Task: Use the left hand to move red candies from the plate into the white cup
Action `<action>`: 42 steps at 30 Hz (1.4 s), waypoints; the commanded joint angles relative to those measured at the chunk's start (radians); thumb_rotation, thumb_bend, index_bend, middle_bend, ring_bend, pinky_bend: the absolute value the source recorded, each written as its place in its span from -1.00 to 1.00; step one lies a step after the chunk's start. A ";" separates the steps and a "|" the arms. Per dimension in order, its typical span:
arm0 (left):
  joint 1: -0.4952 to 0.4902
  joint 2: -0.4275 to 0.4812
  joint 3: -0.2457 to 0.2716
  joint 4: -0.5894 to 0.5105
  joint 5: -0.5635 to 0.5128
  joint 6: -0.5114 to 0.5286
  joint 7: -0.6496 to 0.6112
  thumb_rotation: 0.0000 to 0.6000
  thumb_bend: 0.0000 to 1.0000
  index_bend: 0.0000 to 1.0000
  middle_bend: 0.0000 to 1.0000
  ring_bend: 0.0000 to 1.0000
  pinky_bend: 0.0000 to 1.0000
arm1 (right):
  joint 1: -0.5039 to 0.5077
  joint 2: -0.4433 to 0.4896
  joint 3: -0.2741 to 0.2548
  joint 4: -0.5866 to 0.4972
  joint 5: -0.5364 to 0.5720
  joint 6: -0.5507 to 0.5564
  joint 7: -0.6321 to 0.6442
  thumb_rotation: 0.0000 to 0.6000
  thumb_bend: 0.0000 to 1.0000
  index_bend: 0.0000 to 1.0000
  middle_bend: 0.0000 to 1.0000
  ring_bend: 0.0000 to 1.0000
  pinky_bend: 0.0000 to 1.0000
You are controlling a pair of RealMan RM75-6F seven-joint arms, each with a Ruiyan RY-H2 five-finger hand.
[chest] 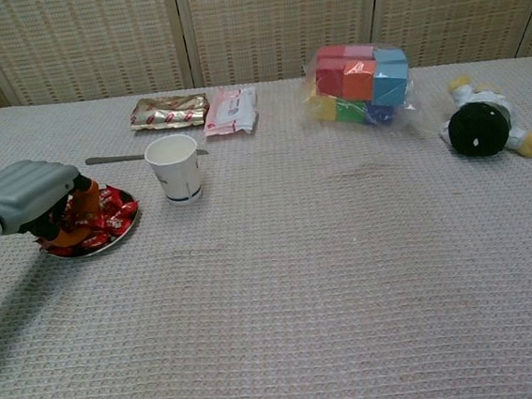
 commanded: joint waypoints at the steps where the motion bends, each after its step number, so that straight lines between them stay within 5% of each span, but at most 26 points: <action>1: 0.001 0.014 -0.009 -0.012 0.000 0.001 -0.022 1.00 -0.17 0.33 0.26 0.21 1.00 | 0.000 0.001 0.000 0.000 -0.001 0.001 0.001 1.00 -0.90 -1.00 -1.00 -1.00 -1.00; 17: -0.003 0.057 -0.022 -0.046 0.018 0.007 -0.064 1.00 0.42 0.47 0.41 0.31 1.00 | 0.000 0.004 -0.001 -0.001 -0.002 -0.001 0.005 1.00 -0.89 -1.00 -1.00 -1.00 -1.00; 24: -0.011 0.127 -0.061 -0.173 0.042 0.060 -0.079 1.00 0.42 0.47 0.43 0.32 1.00 | 0.000 0.006 -0.002 -0.002 -0.005 -0.001 0.012 1.00 -0.89 -1.00 -1.00 -1.00 -1.00; 30: -0.083 0.139 -0.152 -0.238 0.002 0.034 -0.062 1.00 0.42 0.47 0.43 0.32 1.00 | 0.004 0.006 -0.004 -0.003 -0.008 -0.008 0.013 1.00 -0.89 -1.00 -1.00 -1.00 -1.00; 35: -0.166 0.107 -0.205 -0.213 -0.053 -0.016 0.012 1.00 0.40 0.47 0.43 0.32 1.00 | 0.004 0.008 -0.003 -0.002 -0.005 -0.008 0.018 1.00 -0.90 -1.00 -1.00 -1.00 -1.00; 42: -0.232 0.037 -0.201 -0.152 -0.084 -0.026 0.119 1.00 0.33 0.41 0.42 0.30 0.97 | 0.004 0.011 0.000 0.004 0.008 -0.013 0.024 1.00 -0.90 -1.00 -1.00 -1.00 -1.00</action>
